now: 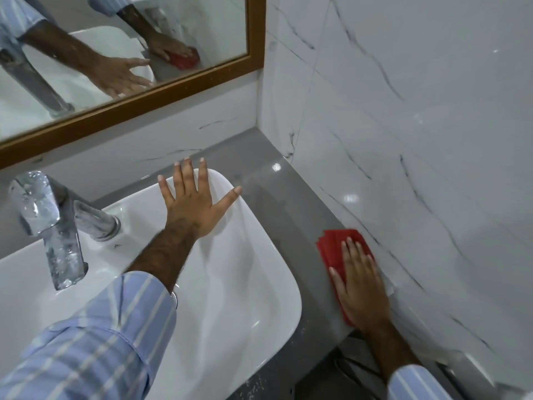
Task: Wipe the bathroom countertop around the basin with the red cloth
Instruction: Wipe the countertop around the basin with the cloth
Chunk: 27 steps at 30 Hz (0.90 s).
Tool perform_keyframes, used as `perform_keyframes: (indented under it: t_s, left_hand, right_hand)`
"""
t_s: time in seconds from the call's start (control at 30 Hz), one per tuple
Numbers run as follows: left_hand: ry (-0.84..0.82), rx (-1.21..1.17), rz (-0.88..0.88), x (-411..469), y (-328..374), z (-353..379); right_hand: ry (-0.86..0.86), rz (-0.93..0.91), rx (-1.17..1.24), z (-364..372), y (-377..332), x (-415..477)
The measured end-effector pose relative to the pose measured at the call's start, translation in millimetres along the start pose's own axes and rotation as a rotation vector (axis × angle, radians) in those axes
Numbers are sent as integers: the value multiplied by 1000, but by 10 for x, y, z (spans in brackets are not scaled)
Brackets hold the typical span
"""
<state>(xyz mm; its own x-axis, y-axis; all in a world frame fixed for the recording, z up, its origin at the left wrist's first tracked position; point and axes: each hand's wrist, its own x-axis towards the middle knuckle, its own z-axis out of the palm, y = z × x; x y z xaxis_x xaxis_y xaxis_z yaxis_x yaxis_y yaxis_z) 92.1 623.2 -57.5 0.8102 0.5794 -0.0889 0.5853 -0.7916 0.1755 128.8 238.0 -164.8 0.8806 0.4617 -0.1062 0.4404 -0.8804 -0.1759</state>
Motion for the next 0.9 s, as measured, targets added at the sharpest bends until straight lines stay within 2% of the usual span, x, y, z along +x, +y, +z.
perform_keyframes:
  t_s: [0.07,0.13,0.2,0.27,0.37,0.43,0.5,0.57,0.73,0.8,0.9]
  left_hand:
    - [7,-2,3,2,-2,9]
    - [7,-2,3,0,-7,22]
    - [2,1,3,11,-15,25]
    - [4,-3,4,7,-13,28]
    - [3,-3,-9,6,-14,24]
    - [-2,6,-10,19,-22,23]
    - [0,11,-9,29,-38,15]
    - [7,18,-7,32,-29,28]
    - [4,16,-6,17,-20,20]
    - [-12,20,-9,14,-19,-1]
    - [-32,17,-14,8,-22,-18]
  right_hand:
    - [11,60,10,15,58,-257]
    - [40,68,8,68,-174,-396]
    - [31,-60,46,120,-514,-477]
    - [5,-290,43,177,-696,-556]
    - [-68,-480,14,132,-473,-469]
    - [-48,-409,-32,67,-172,-259]
    - [-4,-214,-57,-36,100,-14]
    - [27,-129,-37,-85,242,110]
    - [94,-109,13,175,94,-447]
    - [51,-176,-13,176,238,-659]
    - [86,-139,-40,19,525,-501]
